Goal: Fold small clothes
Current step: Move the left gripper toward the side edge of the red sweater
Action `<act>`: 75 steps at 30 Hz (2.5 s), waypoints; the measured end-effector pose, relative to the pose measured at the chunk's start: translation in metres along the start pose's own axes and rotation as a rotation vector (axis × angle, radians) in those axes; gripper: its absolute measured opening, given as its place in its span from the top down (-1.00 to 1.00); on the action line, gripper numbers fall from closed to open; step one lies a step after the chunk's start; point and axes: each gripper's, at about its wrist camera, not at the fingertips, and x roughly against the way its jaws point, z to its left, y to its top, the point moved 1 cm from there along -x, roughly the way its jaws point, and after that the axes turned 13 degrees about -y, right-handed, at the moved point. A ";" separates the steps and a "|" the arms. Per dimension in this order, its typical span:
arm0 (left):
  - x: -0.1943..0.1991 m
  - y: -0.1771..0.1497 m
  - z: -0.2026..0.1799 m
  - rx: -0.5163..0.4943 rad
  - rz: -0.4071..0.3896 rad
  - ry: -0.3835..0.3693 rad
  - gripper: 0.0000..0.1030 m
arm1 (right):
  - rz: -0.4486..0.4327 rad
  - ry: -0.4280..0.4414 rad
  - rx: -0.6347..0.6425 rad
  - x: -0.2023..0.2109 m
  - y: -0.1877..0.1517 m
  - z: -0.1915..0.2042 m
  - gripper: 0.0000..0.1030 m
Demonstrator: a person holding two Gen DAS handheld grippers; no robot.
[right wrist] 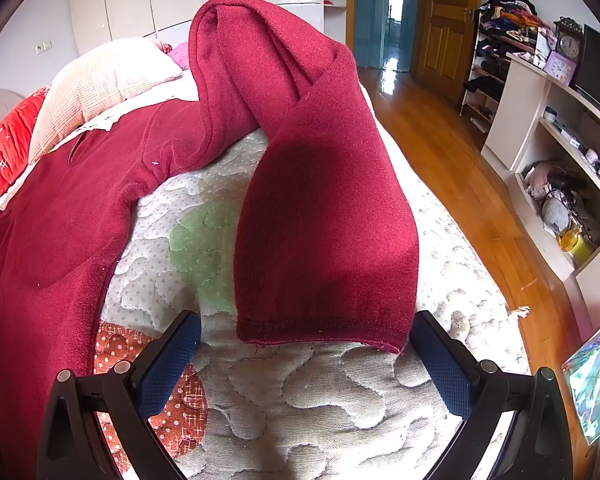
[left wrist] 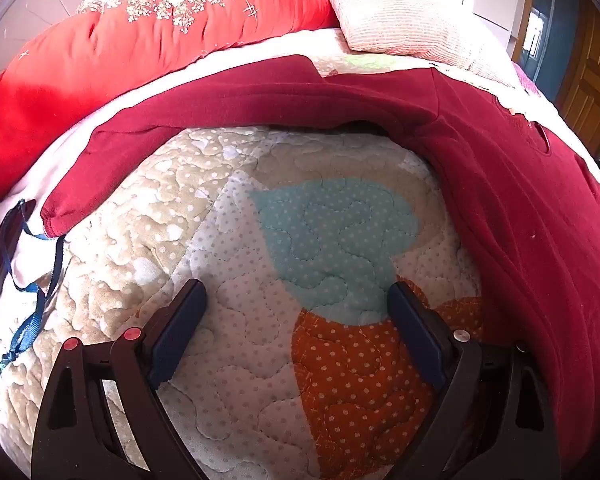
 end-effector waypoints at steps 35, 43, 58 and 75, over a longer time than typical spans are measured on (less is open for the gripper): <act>0.121 -0.007 -0.090 -0.131 -0.083 -0.069 -0.80 | 0.004 0.014 -0.007 -0.003 0.002 -0.010 -1.00; 0.117 -0.018 -0.128 -0.183 -0.073 -0.142 -0.80 | 0.000 0.001 -0.001 0.002 0.001 -0.009 -1.00; 0.126 -0.026 -0.159 -0.221 -0.096 -0.184 -0.80 | -0.151 0.044 0.059 0.126 0.012 -0.013 -1.00; 0.129 -0.024 -0.154 -0.215 -0.122 -0.167 -0.80 | -0.200 0.061 0.110 0.145 0.014 0.031 -1.00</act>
